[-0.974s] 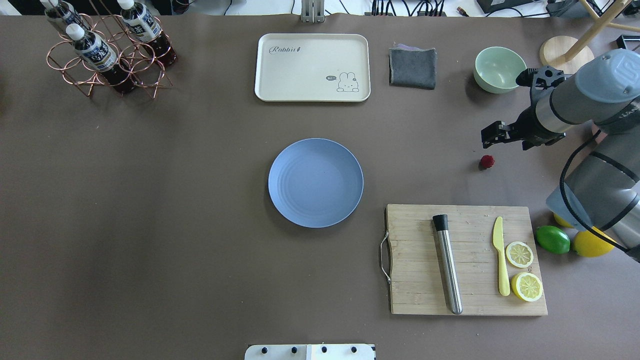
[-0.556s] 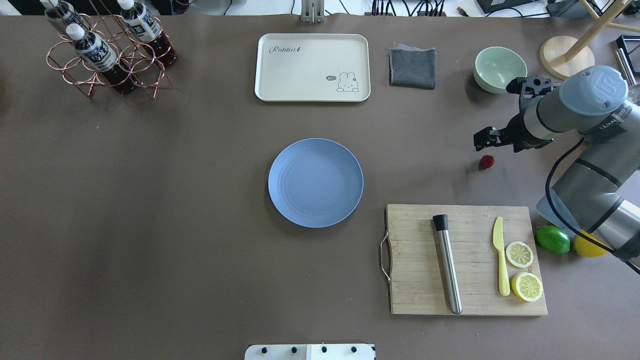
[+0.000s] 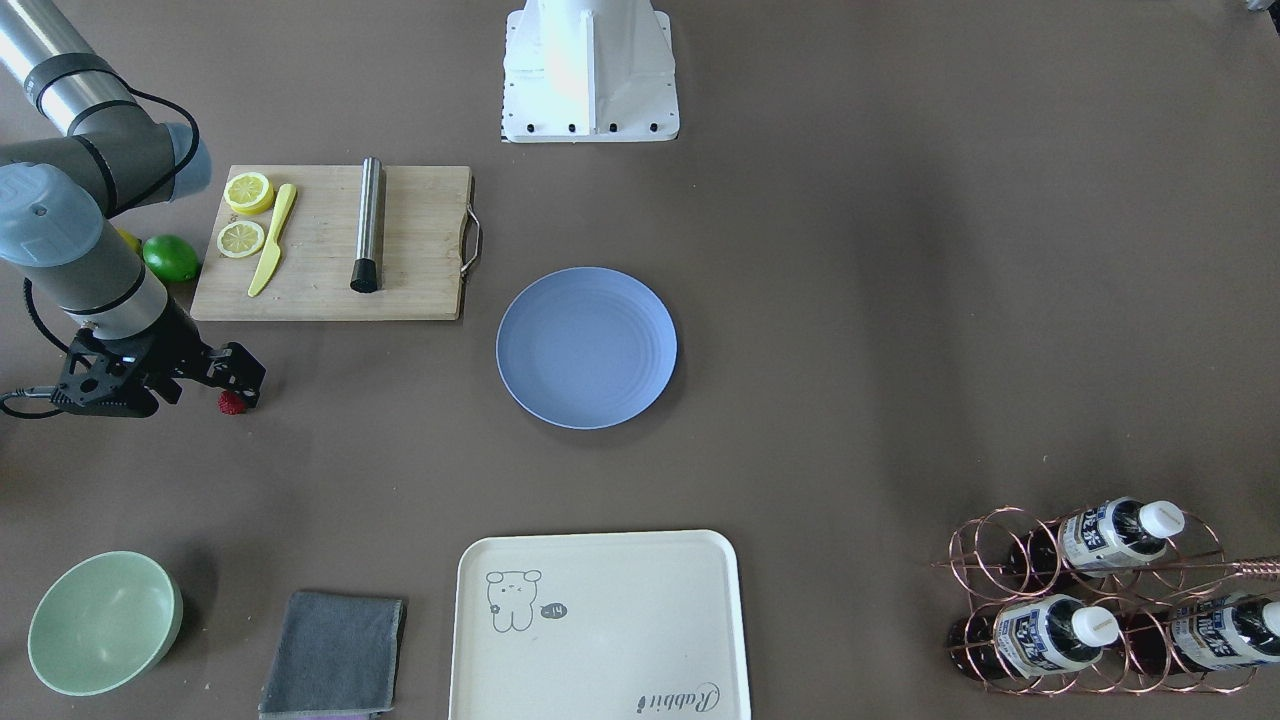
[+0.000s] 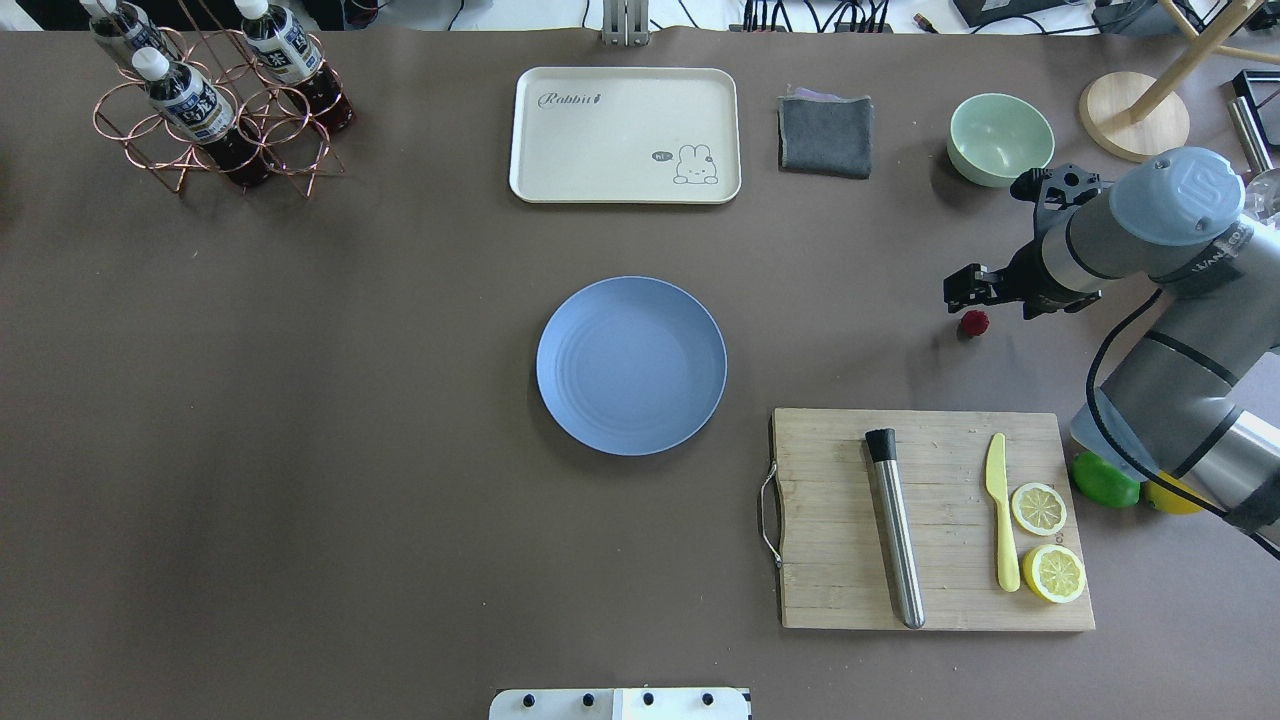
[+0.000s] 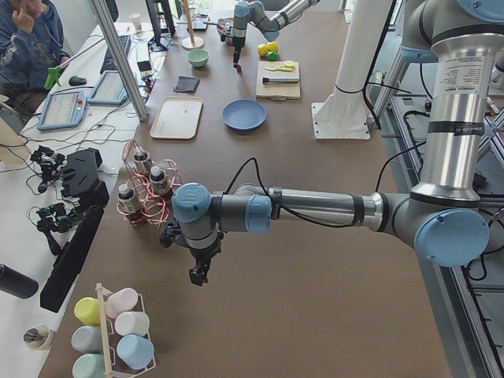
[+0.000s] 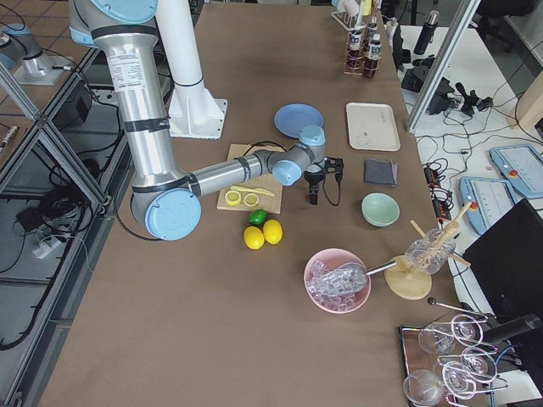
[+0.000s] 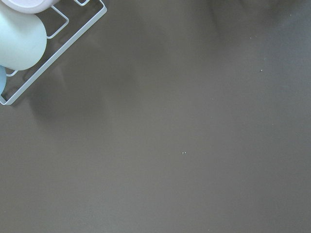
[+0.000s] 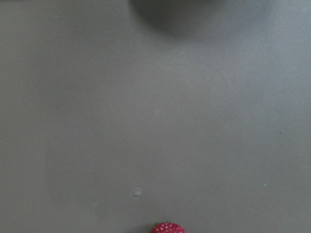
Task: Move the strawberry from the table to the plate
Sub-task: 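Lower the open right gripper over the red strawberry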
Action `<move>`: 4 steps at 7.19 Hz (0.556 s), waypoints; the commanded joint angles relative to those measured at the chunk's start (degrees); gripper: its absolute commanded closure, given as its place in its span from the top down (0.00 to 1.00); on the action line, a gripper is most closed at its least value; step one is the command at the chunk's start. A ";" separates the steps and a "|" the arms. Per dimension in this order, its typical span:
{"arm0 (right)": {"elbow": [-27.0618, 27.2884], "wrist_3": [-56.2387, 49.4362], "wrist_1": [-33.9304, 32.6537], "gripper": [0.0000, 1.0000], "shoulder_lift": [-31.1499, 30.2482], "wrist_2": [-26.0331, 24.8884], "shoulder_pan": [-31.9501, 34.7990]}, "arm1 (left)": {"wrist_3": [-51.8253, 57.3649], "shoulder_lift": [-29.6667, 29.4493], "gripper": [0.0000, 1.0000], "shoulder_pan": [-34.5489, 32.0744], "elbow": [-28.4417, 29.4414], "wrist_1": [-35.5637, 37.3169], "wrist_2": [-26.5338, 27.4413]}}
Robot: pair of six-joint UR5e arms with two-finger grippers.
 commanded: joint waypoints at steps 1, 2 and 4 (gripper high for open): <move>-0.06 1.41 0.01 0.85 0.24 -0.85 -0.77 | 0.00 0.05 1.00 0.00 -0.08 0.00 0.82; -0.24 1.41 0.01 0.84 0.33 -0.94 -1.04 | 0.00 0.14 1.00 0.00 -0.08 0.00 0.82; -0.42 1.41 0.01 0.83 0.33 -0.94 -1.48 | 0.00 0.49 1.00 0.00 -0.43 0.00 0.82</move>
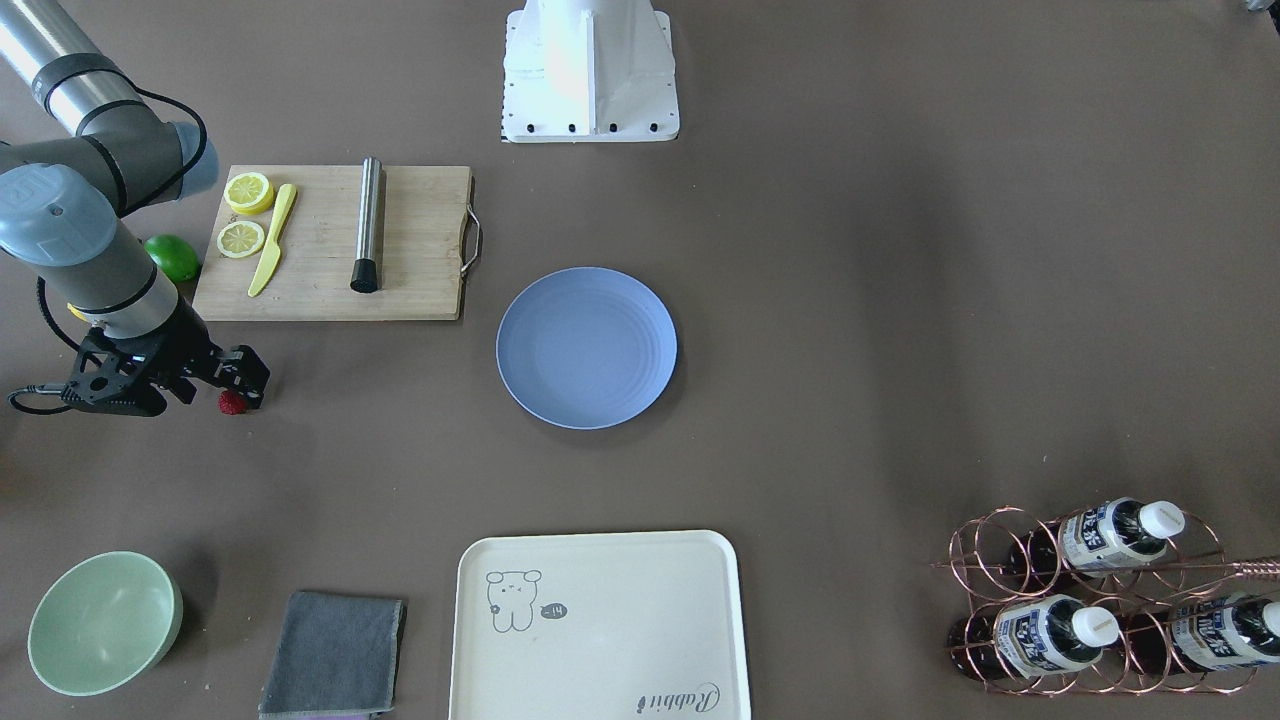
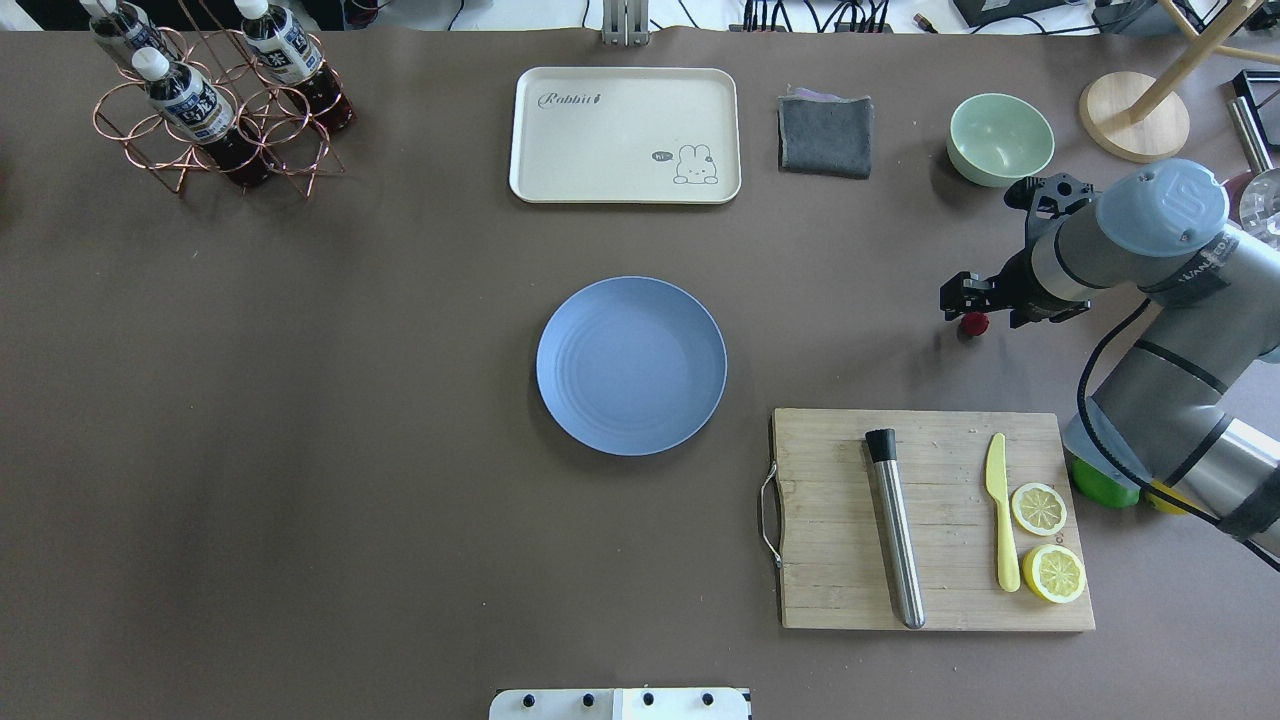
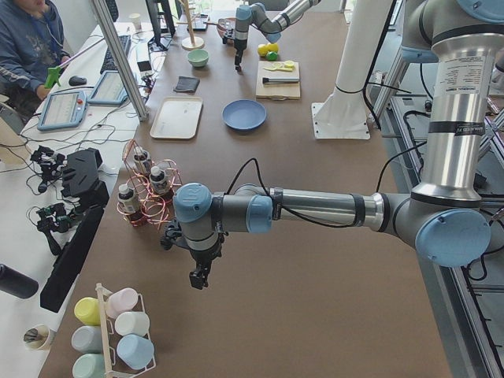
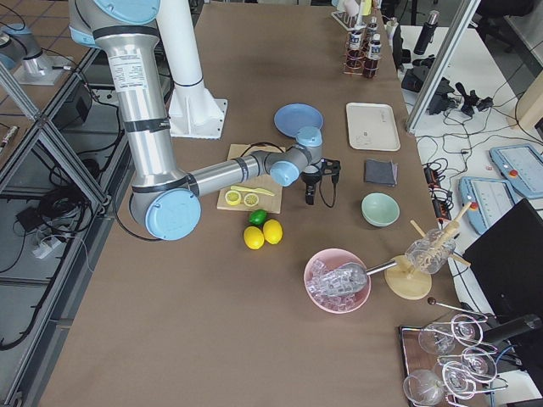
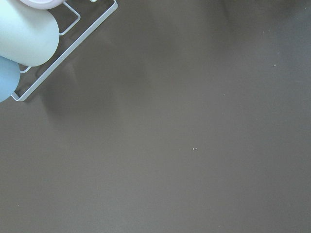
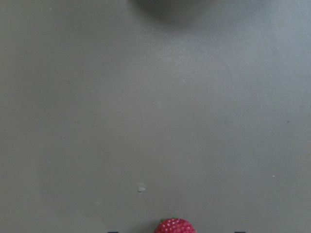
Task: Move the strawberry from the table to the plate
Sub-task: 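Lower the open right gripper over the red strawberry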
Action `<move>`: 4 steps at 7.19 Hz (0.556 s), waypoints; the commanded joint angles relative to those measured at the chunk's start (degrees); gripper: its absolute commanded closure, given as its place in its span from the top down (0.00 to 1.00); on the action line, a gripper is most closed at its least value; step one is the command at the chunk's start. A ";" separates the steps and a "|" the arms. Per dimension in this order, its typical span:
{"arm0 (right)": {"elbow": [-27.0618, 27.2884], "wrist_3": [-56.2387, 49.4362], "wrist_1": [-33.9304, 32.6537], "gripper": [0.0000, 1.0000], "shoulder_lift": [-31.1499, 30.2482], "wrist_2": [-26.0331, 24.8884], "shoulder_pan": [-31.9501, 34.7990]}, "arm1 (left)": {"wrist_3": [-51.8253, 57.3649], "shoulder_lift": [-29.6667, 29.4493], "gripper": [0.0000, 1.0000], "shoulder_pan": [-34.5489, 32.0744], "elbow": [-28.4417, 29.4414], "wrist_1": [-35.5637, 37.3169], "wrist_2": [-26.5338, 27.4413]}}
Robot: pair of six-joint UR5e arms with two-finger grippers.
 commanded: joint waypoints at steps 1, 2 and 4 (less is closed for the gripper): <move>-0.04 0.02 0.00 0.82 -0.11 -0.04 -0.44 | 0.00 0.13 1.00 0.00 -0.07 0.00 0.01; -0.04 0.02 0.00 0.78 -0.20 -0.91 -0.88 | 0.00 0.13 1.00 0.00 -0.07 0.00 0.01; -0.12 0.02 0.26 0.59 -0.29 -1.09 -1.06 | 0.00 0.13 1.00 0.00 -0.16 0.00 0.01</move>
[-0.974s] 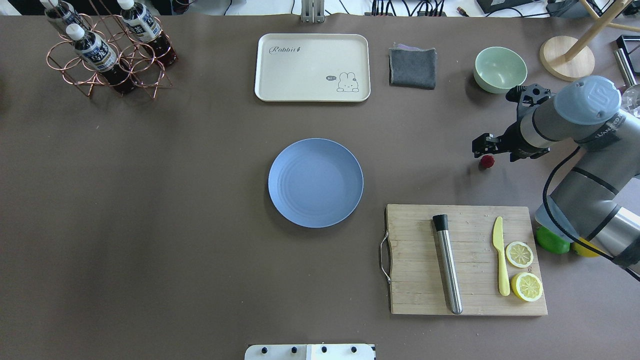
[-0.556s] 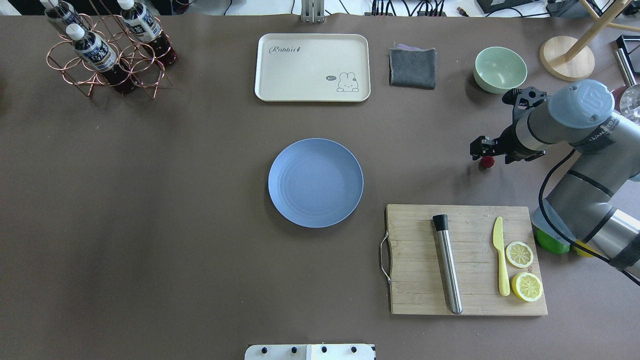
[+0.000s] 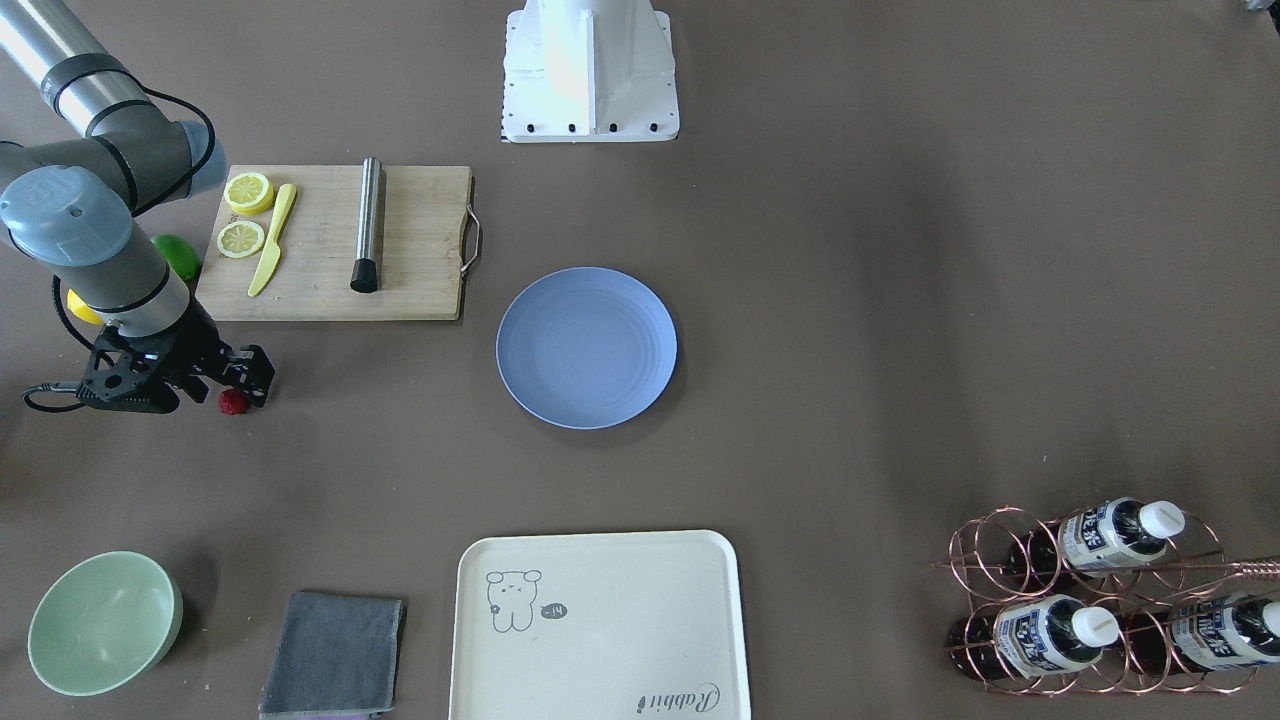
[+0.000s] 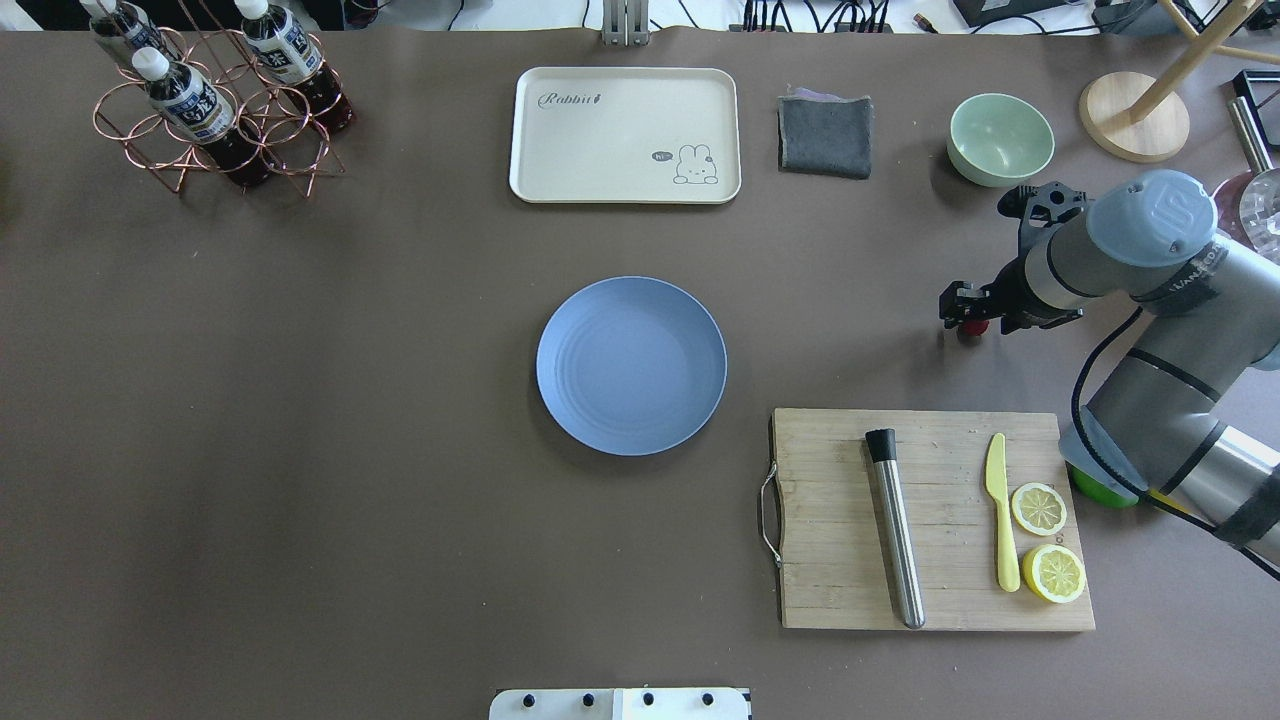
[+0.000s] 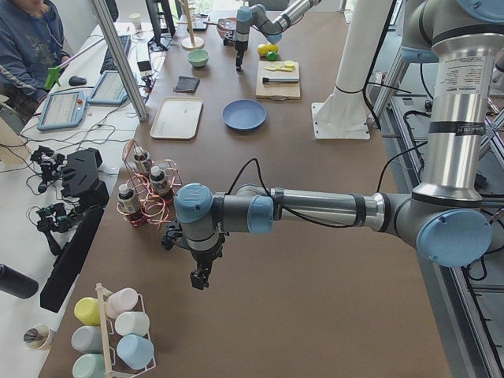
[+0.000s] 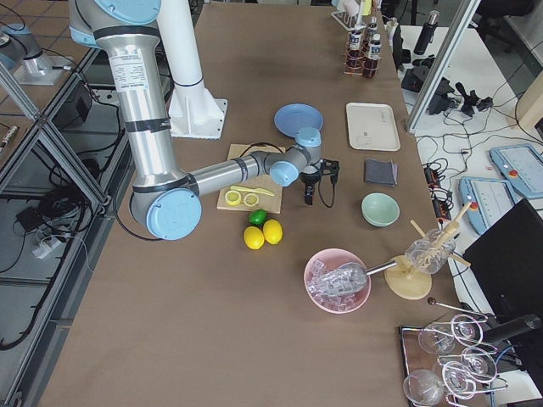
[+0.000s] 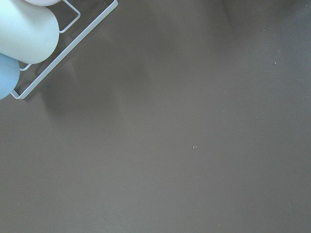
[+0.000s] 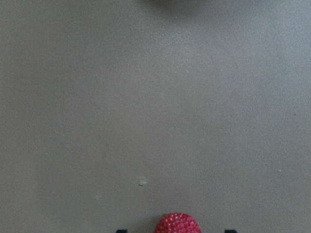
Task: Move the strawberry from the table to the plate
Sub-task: 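Close the right gripper on the strawberry and lift it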
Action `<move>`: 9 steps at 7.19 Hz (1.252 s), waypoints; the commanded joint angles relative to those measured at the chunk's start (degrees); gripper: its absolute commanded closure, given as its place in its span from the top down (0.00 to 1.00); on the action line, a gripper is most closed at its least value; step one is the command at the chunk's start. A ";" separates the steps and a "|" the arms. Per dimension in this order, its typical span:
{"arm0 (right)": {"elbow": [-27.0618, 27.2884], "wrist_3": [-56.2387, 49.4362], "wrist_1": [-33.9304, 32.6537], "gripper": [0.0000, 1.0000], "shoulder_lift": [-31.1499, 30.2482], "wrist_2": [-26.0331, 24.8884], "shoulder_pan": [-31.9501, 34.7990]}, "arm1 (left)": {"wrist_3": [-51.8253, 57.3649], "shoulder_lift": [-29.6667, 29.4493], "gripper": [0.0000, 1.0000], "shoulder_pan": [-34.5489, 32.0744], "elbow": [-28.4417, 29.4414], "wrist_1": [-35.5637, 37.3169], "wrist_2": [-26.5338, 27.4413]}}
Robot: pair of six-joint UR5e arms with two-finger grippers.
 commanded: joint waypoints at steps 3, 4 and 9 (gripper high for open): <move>1.24 0.18 -0.09 0.00 0.53 0.19 -0.12 | 0.00 0.00 1.00 -0.09 -0.03 0.00 -0.09; 1.42 0.79 -0.78 0.00 1.49 0.28 -0.21 | 0.00 0.00 1.00 0.00 -0.03 0.00 -0.09; 3.18 21.05 -15.73 0.00 18.43 -4.52 -7.47 | 0.00 0.71 1.00 0.00 -0.56 0.09 -0.53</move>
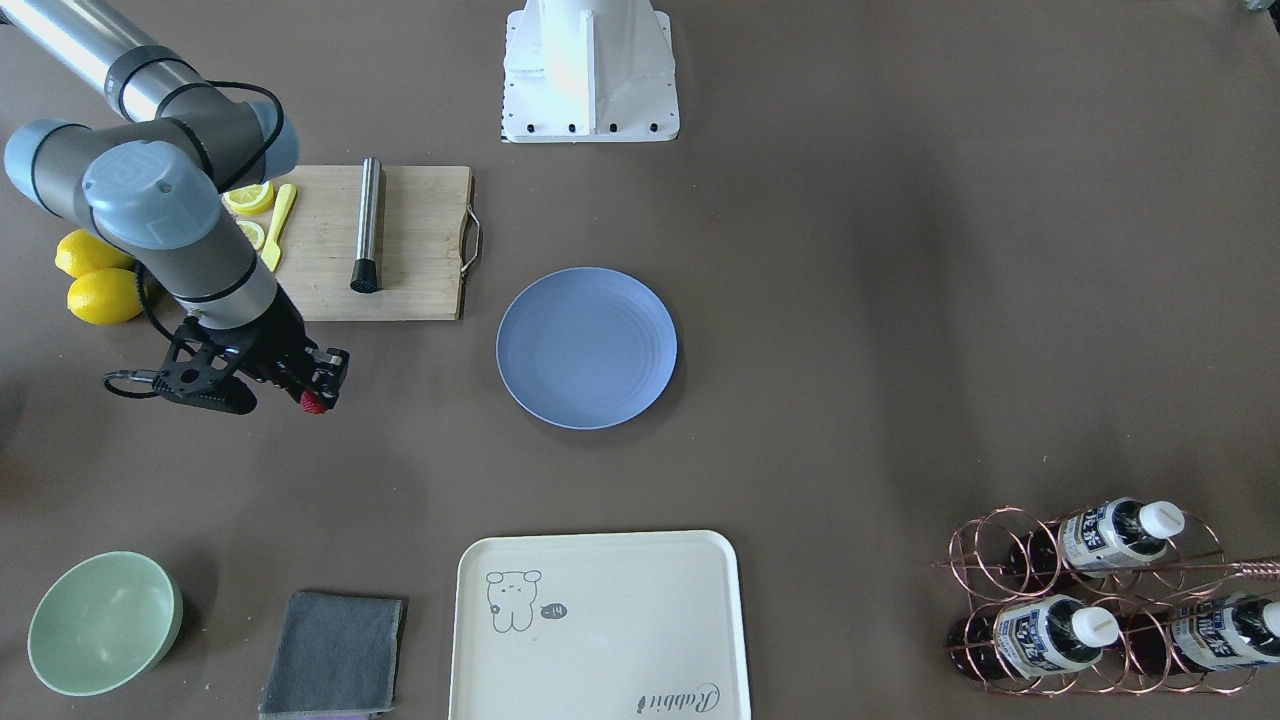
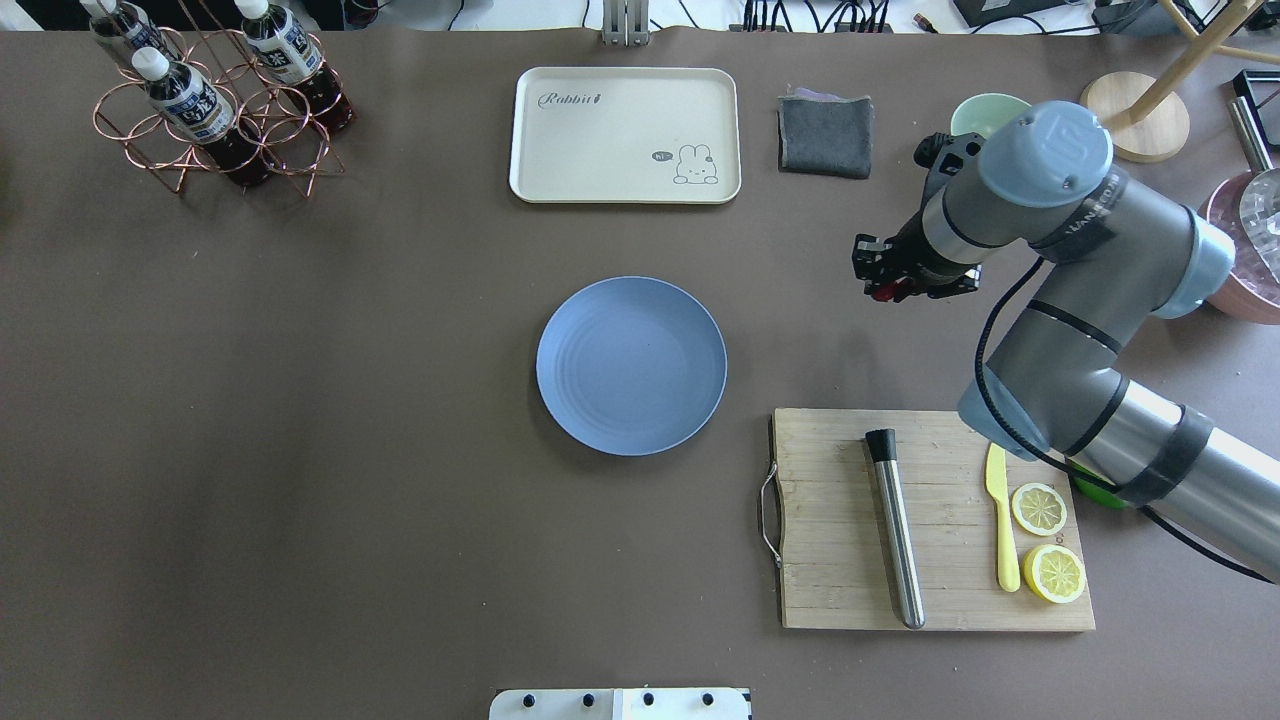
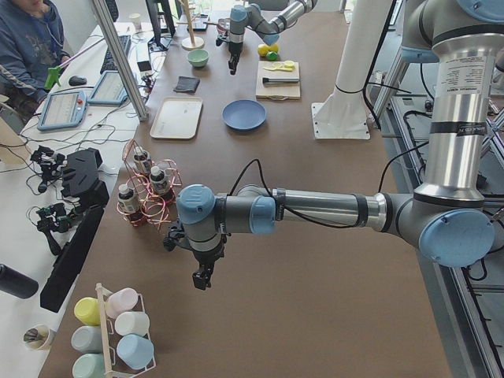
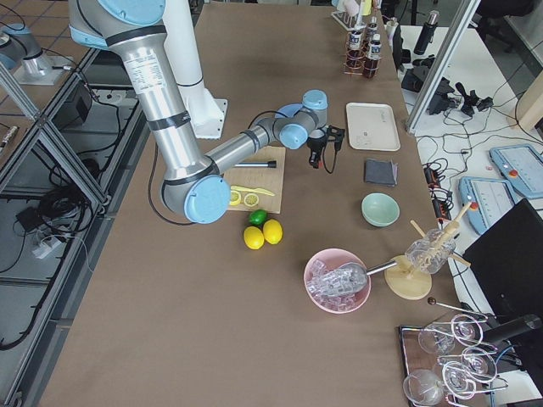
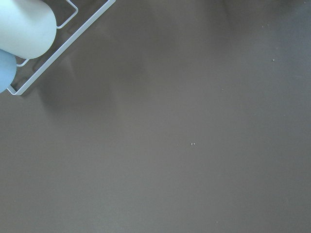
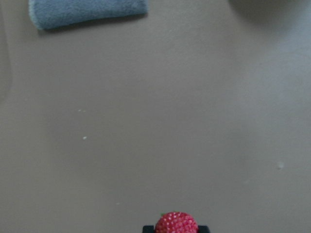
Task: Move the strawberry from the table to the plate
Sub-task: 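Carry the strawberry with the right gripper over the blue plate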
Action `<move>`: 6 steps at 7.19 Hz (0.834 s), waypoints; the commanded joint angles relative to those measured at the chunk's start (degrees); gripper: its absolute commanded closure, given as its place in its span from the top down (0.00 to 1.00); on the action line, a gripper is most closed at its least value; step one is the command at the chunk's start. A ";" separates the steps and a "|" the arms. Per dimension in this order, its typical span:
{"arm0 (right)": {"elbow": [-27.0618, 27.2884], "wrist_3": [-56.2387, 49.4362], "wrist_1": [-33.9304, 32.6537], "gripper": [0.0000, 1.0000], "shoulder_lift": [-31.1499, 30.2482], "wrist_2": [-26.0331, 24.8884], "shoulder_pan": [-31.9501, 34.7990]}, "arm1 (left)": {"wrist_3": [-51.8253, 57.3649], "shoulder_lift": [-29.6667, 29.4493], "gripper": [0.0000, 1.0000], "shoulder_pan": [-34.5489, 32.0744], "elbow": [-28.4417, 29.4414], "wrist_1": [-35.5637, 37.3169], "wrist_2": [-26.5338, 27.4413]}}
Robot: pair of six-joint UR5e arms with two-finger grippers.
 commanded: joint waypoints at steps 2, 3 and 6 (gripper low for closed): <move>-0.90 9.76 -2.60 0.00 10.69 -9.40 -11.26 | -0.09 0.01 1.00 0.10 -0.07 0.00 -0.10; -0.99 9.58 -2.78 0.00 12.54 -12.21 -15.12 | 0.00 0.10 1.00 0.02 -0.07 0.00 -0.10; -6.96 9.58 -2.87 0.00 18.00 -16.98 -18.23 | 0.00 0.45 1.00 0.02 0.02 0.18 -0.10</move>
